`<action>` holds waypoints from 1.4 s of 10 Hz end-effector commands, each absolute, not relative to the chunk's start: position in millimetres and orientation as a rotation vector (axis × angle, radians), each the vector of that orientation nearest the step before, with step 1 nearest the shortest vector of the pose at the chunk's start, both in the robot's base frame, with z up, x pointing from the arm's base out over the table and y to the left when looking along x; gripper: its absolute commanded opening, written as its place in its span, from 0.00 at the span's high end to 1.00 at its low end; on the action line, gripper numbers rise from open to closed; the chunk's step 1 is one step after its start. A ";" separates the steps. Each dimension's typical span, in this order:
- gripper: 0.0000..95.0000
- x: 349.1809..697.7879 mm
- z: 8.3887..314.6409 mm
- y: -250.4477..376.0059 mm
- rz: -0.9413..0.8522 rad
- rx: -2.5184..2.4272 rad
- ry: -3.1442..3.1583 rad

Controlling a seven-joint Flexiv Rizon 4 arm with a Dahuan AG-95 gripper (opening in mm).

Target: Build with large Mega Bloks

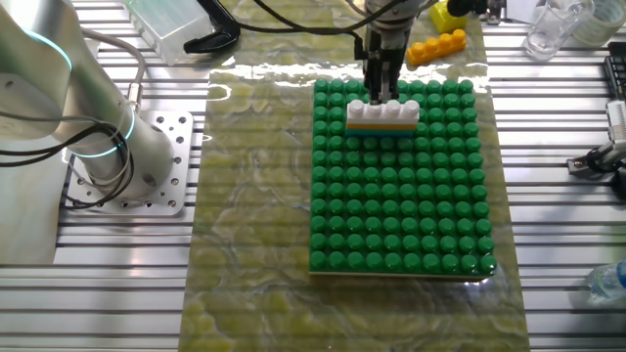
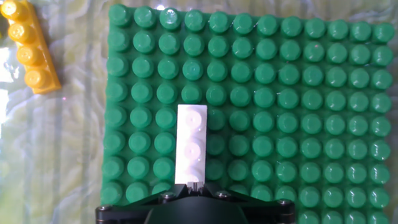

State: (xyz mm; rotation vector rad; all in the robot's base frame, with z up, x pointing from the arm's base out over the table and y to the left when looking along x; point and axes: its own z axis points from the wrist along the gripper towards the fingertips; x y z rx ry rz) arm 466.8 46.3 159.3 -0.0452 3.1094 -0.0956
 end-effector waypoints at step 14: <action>1.00 471.9 157.8 45.3 -0.089 -0.059 3.131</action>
